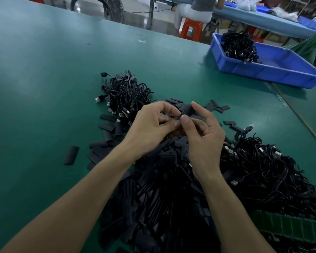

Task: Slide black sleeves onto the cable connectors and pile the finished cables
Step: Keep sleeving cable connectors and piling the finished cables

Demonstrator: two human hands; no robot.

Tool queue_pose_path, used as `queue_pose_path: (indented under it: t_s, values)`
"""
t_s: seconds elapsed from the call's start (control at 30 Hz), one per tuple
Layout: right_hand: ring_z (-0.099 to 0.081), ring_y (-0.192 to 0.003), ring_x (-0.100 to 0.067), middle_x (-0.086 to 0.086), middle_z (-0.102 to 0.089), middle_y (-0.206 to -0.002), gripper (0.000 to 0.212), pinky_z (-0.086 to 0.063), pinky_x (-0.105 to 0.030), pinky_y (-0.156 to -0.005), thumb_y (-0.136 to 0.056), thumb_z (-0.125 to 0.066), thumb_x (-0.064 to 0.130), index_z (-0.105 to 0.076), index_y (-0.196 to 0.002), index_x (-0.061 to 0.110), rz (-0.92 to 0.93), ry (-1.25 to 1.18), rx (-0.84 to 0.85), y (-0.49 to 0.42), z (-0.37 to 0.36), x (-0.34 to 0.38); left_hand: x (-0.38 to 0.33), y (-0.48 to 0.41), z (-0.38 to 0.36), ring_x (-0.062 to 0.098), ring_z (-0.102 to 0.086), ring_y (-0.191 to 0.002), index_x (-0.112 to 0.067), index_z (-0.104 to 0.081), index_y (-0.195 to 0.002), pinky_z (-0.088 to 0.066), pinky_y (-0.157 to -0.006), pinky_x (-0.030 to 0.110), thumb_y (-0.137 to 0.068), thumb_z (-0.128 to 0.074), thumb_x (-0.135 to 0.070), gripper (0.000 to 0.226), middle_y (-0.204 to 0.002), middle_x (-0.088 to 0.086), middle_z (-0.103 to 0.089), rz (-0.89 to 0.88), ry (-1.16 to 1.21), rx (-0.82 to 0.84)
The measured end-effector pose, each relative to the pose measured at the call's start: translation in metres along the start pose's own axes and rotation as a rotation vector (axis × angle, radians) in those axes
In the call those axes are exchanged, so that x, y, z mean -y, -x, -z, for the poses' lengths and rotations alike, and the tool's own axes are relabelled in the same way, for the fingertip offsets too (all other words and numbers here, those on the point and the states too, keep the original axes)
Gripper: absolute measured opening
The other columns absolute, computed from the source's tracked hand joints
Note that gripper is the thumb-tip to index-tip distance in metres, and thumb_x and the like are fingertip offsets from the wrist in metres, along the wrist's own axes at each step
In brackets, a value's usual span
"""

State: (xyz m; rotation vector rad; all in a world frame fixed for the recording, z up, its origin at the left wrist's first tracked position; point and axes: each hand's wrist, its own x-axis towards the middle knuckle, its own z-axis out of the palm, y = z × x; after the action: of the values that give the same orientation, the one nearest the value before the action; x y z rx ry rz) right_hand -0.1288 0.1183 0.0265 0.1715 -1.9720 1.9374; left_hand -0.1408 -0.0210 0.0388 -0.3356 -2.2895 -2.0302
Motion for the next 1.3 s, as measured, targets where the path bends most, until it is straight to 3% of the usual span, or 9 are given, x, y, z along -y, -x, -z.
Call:
queue_pose_path:
  t_s: [0.2,0.37,0.5,0.63,0.8,0.93,1.03,1.17,1.3]
  values:
    - [-0.071,-0.07,-0.013,-0.001,-0.075,-0.076,0.027,-0.055,-0.023,-0.069,-0.092,-0.068,0.006,-0.061,-0.106,0.028,-0.027,-0.061,-0.094,-0.017,0.004,0.009,0.001,-0.001,0.002,0.003,-0.067,-0.086,-0.025,-0.06,-0.105,-0.056,-0.085,0.03,-0.089,-0.073,-0.035,0.024,-0.093,-0.008,-0.073,-0.011,-0.243,0.041]
    - [-0.069,-0.063,-0.012,-0.003,-0.076,-0.076,0.025,-0.05,-0.018,-0.059,-0.095,-0.065,0.003,-0.055,-0.106,0.023,-0.041,-0.155,-0.101,-0.032,0.004,0.024,0.004,0.0,0.005,0.008,-0.066,-0.096,-0.021,-0.063,-0.119,-0.057,-0.089,0.035,-0.088,-0.07,-0.046,0.039,-0.104,-0.006,-0.069,0.024,-0.45,0.162]
    - [-0.073,-0.07,-0.016,-0.003,-0.077,-0.08,0.029,-0.053,-0.02,-0.06,-0.097,-0.063,0.008,-0.055,-0.115,0.028,-0.064,-0.083,-0.042,-0.041,0.01,0.03,-0.001,-0.014,0.015,0.015,-0.068,-0.075,-0.018,-0.07,-0.103,-0.06,-0.072,0.039,-0.092,-0.064,-0.046,0.031,-0.087,-0.002,-0.072,0.002,-0.514,0.001]
    - [-0.074,-0.072,-0.018,-0.003,-0.078,-0.086,0.024,-0.053,-0.024,-0.06,-0.099,-0.06,0.011,-0.06,-0.122,0.021,-0.322,0.093,0.12,-0.048,0.039,0.024,-0.005,-0.047,0.041,0.013,-0.06,-0.06,-0.015,-0.07,-0.087,-0.046,-0.056,0.029,-0.092,-0.063,-0.052,0.039,-0.072,-0.004,-0.067,-0.015,-0.611,-0.319]
    - [-0.07,-0.066,-0.016,-0.006,-0.077,-0.085,0.014,-0.048,-0.02,-0.053,-0.098,-0.063,0.015,-0.069,-0.11,0.013,-0.484,0.295,0.222,-0.044,0.072,0.015,0.009,-0.091,0.069,0.034,-0.062,-0.108,-0.008,-0.061,-0.124,-0.045,-0.087,0.041,-0.092,-0.064,-0.055,0.057,-0.116,0.015,-0.067,0.163,-0.738,-0.519]
    - [-0.07,-0.079,-0.003,0.008,-0.076,-0.088,0.011,-0.053,-0.021,-0.073,-0.088,-0.075,0.034,-0.074,-0.096,0.026,-0.406,0.756,0.595,-0.038,0.087,0.024,0.024,-0.101,0.073,0.038,-0.053,-0.121,-0.008,-0.054,-0.13,-0.043,-0.099,0.045,-0.093,-0.061,-0.053,0.058,-0.135,0.019,-0.05,0.318,-0.68,-0.518]
    - [-0.066,-0.094,-0.004,0.013,-0.071,-0.101,0.025,-0.051,-0.025,-0.087,-0.081,-0.08,0.041,-0.072,-0.103,0.031,-0.413,0.987,0.828,-0.033,0.091,0.037,0.027,-0.098,0.069,0.034,-0.054,-0.115,-0.016,-0.051,-0.128,-0.043,-0.095,0.042,-0.099,-0.053,-0.045,0.041,-0.137,0.013,-0.04,0.354,-0.543,-0.57]
    - [-0.054,-0.119,-0.015,0.01,-0.062,-0.121,0.039,-0.04,-0.04,-0.104,-0.079,-0.08,0.043,-0.067,-0.116,0.037,-0.262,1.27,0.754,-0.031,0.091,0.047,0.023,-0.083,0.055,0.026,-0.045,-0.122,-0.021,-0.049,-0.127,-0.036,-0.084,0.039,-0.1,-0.045,-0.048,0.038,-0.133,0.007,-0.037,0.28,-0.582,-0.696]
    - [-0.043,-0.129,-0.026,0.003,-0.056,-0.126,0.054,-0.028,-0.045,-0.106,-0.08,-0.075,0.055,-0.057,-0.129,0.04,-0.35,1.513,0.706,-0.025,0.094,0.041,0.022,-0.056,0.033,0.022,-0.049,-0.114,-0.018,-0.059,-0.114,-0.035,-0.082,0.03,-0.1,-0.052,-0.035,0.024,-0.118,0.003,-0.044,0.066,-0.583,-0.656]
